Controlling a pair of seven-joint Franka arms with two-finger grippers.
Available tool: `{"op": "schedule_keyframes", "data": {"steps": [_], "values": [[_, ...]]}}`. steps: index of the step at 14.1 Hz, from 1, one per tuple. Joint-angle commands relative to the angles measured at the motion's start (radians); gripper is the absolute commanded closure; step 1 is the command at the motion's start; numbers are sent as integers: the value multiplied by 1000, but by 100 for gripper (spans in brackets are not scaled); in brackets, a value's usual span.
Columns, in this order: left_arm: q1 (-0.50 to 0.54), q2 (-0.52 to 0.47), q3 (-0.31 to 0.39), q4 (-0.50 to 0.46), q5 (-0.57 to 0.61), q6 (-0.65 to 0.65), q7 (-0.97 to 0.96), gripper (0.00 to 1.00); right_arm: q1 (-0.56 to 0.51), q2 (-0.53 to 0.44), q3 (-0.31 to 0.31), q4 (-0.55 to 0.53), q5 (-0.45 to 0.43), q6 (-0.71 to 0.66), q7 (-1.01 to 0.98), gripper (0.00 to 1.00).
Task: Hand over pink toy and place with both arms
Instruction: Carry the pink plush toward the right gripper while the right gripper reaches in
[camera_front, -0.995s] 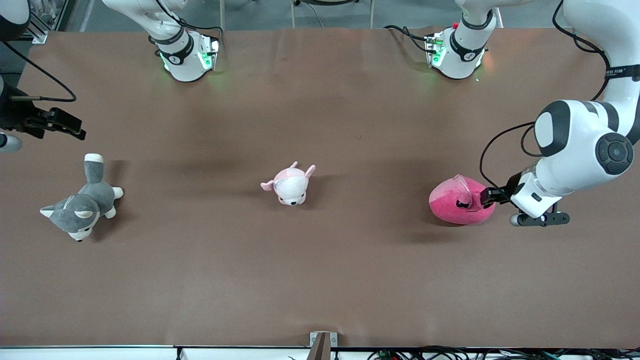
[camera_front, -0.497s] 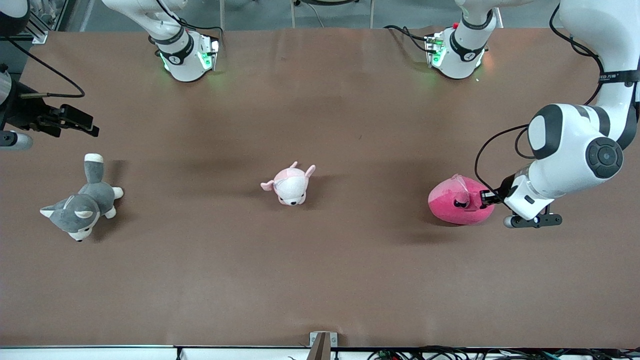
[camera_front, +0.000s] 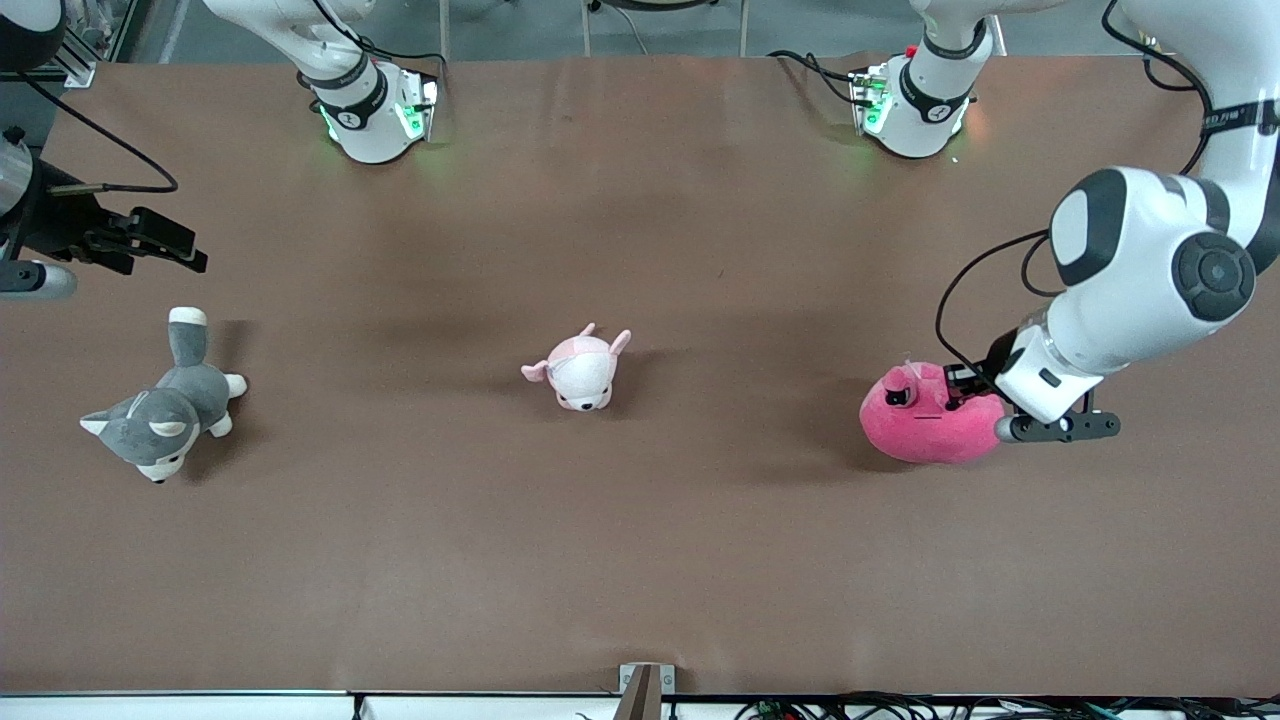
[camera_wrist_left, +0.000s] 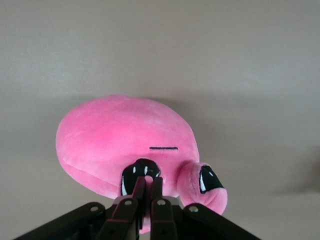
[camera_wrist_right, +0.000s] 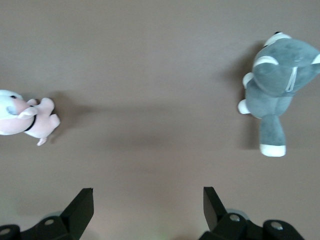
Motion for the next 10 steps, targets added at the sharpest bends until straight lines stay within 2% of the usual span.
{"op": "schedule_keyframes", "data": {"steps": [1, 2, 5, 6, 8, 10], "values": [[2, -12, -57, 85, -13, -98, -88, 100, 7, -4, -5, 5, 78, -28, 11, 15], [1, -11, -83, 108, -13, -107, -133, 100, 7, -4, -5, 7, 102, -38, 11, 19], [-1, -3, -183, 165, -45, -109, -269, 100, 21, -4, -5, 5, 194, -42, 12, 21], [-7, 1, -197, 187, -81, -109, -309, 100, 38, -4, -5, 7, 205, -42, 38, 22], [-20, 4, -230, 228, -140, -107, -386, 100, 65, -4, -5, 7, 233, -41, 116, 32], [-59, 27, -253, 269, -178, -107, -403, 100, 72, -3, -5, 7, 254, -39, 159, 36]]}}
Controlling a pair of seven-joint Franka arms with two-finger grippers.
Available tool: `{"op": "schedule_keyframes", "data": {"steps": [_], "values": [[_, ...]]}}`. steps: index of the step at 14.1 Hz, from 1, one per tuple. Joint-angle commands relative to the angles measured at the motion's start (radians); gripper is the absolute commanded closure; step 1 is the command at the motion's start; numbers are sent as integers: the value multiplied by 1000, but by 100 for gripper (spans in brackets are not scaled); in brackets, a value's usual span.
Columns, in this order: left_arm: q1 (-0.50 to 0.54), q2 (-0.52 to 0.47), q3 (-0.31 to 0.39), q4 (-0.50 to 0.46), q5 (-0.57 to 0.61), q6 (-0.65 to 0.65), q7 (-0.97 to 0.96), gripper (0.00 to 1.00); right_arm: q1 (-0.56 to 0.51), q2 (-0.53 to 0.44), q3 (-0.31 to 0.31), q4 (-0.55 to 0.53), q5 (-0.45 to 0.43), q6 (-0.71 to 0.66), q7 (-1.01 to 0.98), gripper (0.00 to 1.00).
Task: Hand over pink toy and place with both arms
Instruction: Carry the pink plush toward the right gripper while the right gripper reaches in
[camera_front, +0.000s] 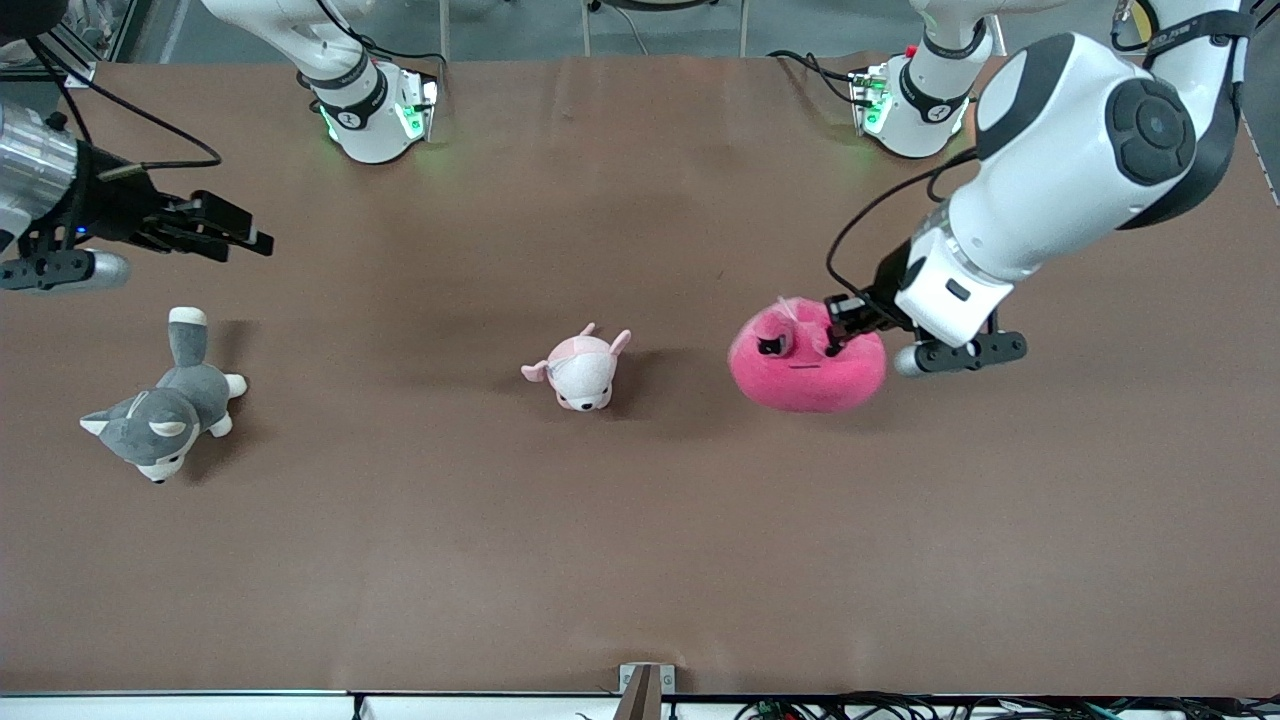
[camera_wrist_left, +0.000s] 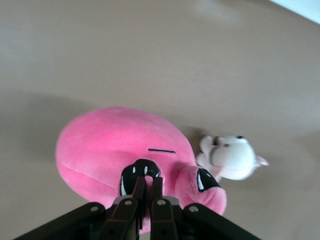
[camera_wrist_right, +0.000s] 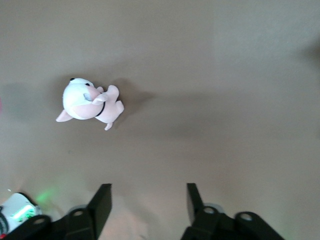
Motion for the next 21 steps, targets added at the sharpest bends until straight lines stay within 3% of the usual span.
{"op": "schedule_keyframes", "data": {"steps": [1, 4, 6, 13, 21], "values": [[-54, 48, -25, 104, -63, -22, -55, 100, 11, -3, -9, 3, 48, -6, 58, 37], [-143, 77, -27, 182, -96, -7, -179, 100, 8, 9, -9, 3, 126, -8, 84, 39], [-199, 97, -27, 205, -102, 47, -267, 100, 0, 25, -12, 3, 222, -8, 90, 39], [-368, 190, -25, 219, -122, 398, -554, 100, -6, 77, -15, 2, 428, -23, 146, 39], [-479, 276, -25, 222, -122, 650, -723, 99, 11, 105, -14, 8, 443, -17, 196, 39]]}}
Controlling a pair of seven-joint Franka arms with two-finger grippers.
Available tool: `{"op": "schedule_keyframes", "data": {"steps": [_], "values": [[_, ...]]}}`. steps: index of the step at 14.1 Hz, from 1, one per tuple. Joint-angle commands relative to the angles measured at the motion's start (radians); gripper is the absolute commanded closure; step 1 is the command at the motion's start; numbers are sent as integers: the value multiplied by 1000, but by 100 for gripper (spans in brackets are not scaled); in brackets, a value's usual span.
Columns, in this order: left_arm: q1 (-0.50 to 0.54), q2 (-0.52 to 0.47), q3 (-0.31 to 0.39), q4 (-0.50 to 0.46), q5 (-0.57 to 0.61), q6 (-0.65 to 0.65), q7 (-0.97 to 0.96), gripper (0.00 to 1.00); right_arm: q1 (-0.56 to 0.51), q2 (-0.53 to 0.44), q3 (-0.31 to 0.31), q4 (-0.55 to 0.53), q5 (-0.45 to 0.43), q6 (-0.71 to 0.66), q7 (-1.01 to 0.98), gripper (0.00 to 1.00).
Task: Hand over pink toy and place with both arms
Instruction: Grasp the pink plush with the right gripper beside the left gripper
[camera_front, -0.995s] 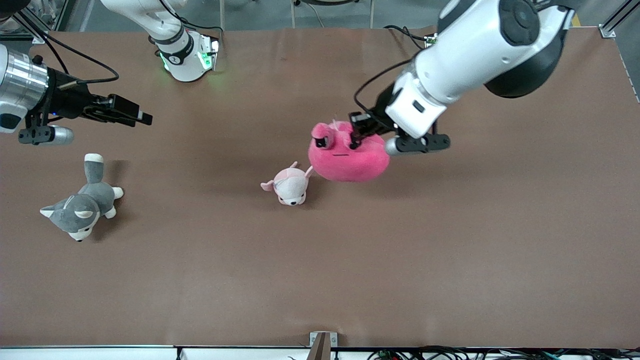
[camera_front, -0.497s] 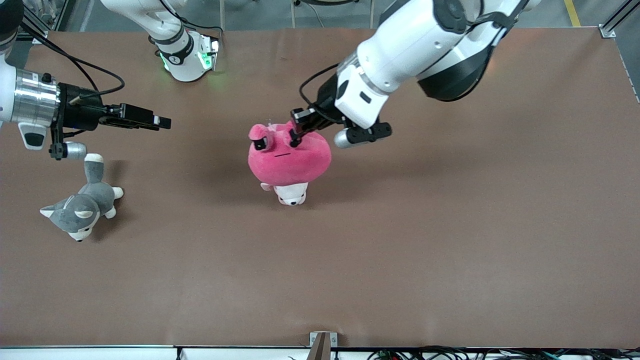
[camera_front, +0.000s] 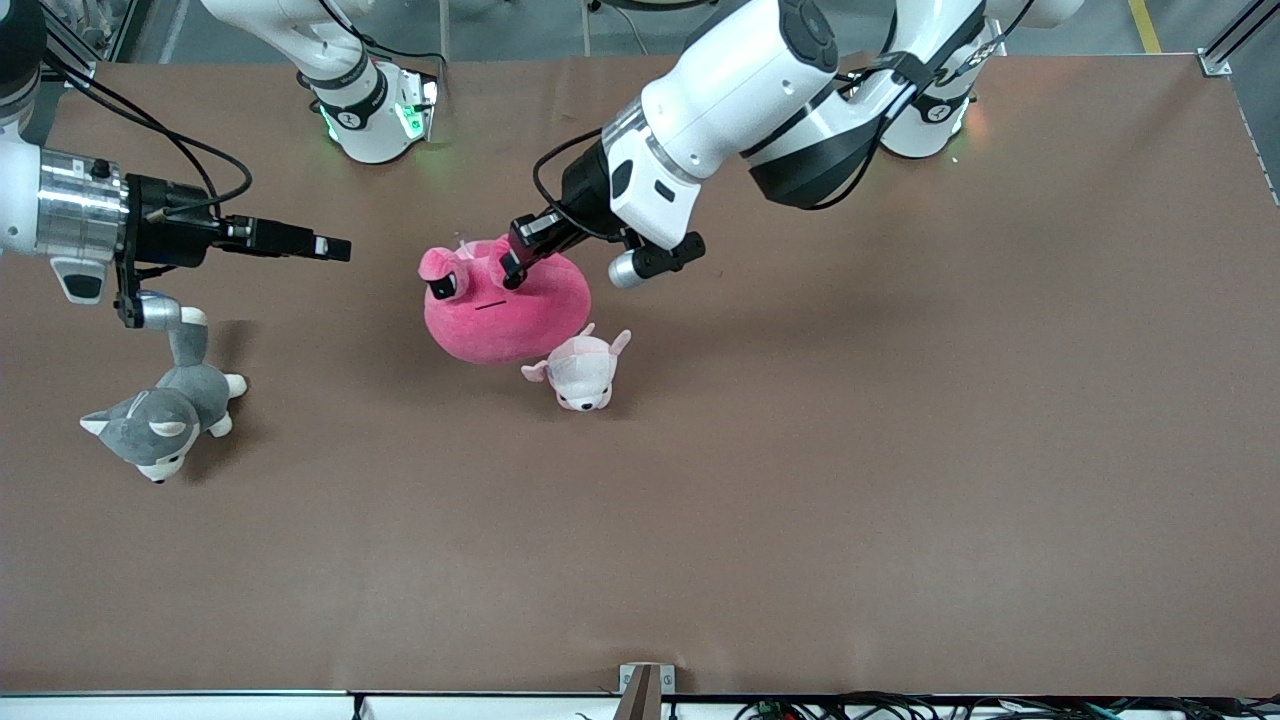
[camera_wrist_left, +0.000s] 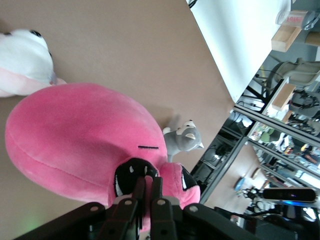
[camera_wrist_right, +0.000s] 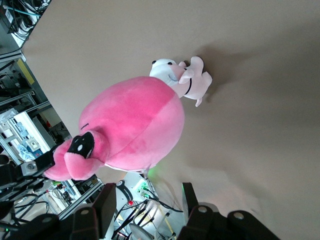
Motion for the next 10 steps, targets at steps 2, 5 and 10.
{"op": "schedule_keyframes", "data": {"steps": [2, 5, 10], "values": [[-45, 52, 4, 40, -19, 64, -25, 99, 27, 13, 4, 11, 34, 1, 21, 39], [-63, 72, 7, 40, -19, 98, -32, 99, 70, 55, 4, 71, 47, 19, 26, 39], [-76, 83, 7, 40, -17, 118, -37, 99, 109, 94, 4, 97, 26, 40, 29, 39]]}}
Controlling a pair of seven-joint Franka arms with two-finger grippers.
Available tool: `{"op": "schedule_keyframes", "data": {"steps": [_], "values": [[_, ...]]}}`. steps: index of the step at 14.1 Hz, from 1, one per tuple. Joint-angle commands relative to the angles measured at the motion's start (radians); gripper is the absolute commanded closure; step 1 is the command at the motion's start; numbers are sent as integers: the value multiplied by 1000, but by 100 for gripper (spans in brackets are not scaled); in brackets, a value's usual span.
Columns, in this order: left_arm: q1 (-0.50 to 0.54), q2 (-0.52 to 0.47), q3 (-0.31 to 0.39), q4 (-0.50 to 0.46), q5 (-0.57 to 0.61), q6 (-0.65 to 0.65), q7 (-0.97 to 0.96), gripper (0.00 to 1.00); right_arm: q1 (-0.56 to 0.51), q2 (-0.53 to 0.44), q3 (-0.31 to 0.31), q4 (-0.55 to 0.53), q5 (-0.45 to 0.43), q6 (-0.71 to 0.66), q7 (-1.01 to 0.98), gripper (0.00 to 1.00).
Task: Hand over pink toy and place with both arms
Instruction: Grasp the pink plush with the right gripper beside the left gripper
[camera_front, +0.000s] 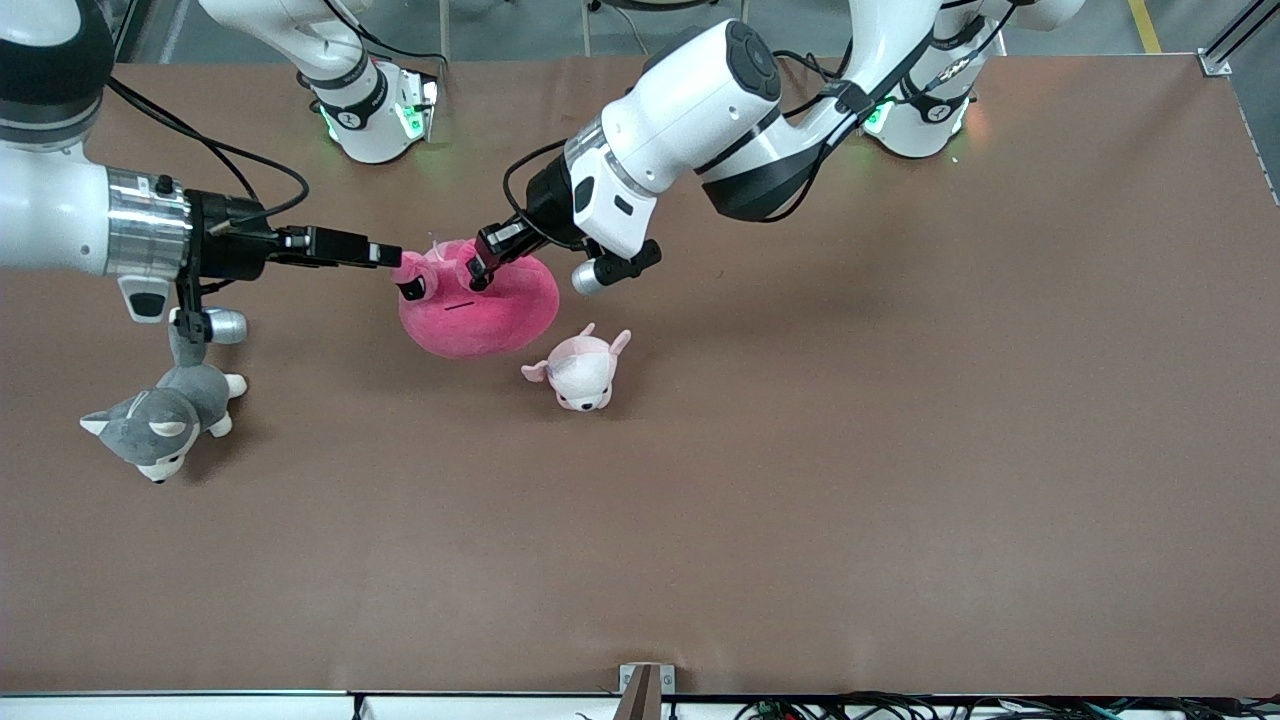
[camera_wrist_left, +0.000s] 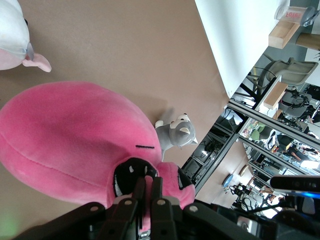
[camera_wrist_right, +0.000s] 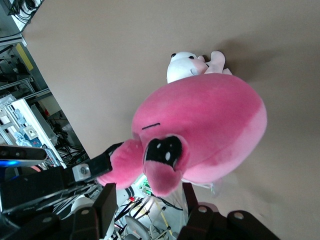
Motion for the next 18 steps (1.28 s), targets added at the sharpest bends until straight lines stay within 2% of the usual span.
{"op": "schedule_keyframes", "data": {"steps": [1, 9, 10, 11, 12, 13, 16, 17, 18], "values": [[-15, 13, 6, 34, -17, 9, -8, 99, 21, 22, -5, 20, -19, 14, 15, 39], [-23, 15, 8, 34, -17, 10, -8, 99, 70, 33, -5, 13, -123, 31, 12, 39], [-22, 15, 8, 34, -17, 10, -8, 99, 71, 33, -5, 13, -135, 31, 9, 47], [-22, 15, 8, 32, -17, 10, -8, 99, 71, 33, -5, 13, -142, 28, 6, 66], [-22, 15, 8, 34, -17, 10, -8, 99, 74, 33, -5, 13, -143, 25, 6, 91], [-22, 15, 8, 32, -17, 10, -8, 98, 76, 33, -5, 13, -143, 22, 6, 97], [-22, 15, 8, 32, -17, 10, -8, 96, 75, 33, -5, 13, -146, 22, 4, 99], [-22, 15, 8, 32, -17, 10, -8, 90, 73, 33, -5, 13, -148, 22, 4, 99], [-22, 15, 8, 32, -17, 9, -8, 69, 73, 33, -5, 13, -148, 19, 4, 99]]}}
